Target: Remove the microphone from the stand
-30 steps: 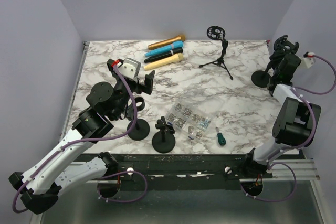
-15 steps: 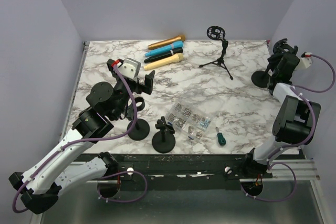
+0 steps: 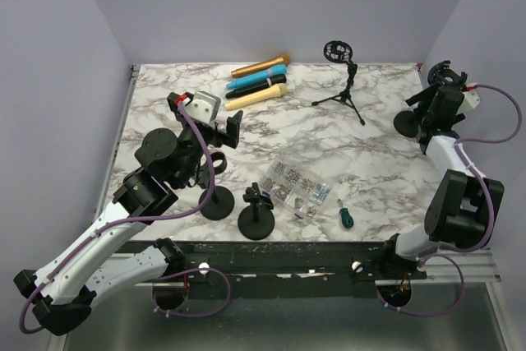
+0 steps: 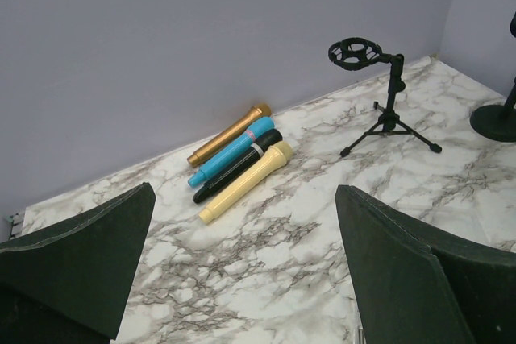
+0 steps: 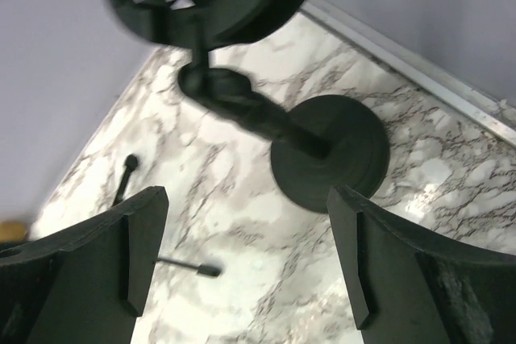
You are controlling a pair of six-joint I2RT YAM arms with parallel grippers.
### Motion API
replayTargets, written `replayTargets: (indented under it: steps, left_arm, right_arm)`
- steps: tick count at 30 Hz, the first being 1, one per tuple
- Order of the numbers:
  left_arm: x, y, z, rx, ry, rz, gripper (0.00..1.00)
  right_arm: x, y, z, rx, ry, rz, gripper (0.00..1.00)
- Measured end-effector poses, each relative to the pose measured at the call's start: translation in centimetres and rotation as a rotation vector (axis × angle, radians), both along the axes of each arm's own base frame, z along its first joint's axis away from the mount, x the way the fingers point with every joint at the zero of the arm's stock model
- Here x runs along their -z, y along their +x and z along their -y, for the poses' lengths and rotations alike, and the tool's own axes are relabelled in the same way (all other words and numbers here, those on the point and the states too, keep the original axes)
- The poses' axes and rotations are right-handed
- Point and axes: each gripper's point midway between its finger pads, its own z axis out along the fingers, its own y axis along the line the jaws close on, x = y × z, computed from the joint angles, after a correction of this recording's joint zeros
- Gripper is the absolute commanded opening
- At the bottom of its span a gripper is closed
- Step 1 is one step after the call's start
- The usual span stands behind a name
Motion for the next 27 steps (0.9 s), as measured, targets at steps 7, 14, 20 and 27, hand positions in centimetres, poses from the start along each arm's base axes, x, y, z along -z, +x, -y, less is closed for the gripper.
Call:
replayTargets:
  steps: [7, 14, 20, 27]
  left_arm:
    - [0.0, 0.0, 0.0, 0.001, -0.003, -0.001, 0.99]
    - [0.0, -0.1, 0.1, 0.004, -0.009, -0.004, 0.99]
    - [0.0, -0.4, 0.5, 0.022, -0.01, -0.003, 0.98]
    - [-1.2, -1.6, -0.1, 0.034, -0.035, 0.029, 0.99]
  right_arm:
    - [-2.5, -2.2, -5.3, -0.115, -0.031, 0.048, 0.88]
    - [-1.8, -2.9, -11.6, -0.332, 0.009, -0.019, 0.93]
    - [-6.5, -4.6, -17.2, -0.56, 0.015, -0.005, 1.0]
    - [-17.4, -8.9, -17.9, -0.6, -0.03, 0.143, 1.0]
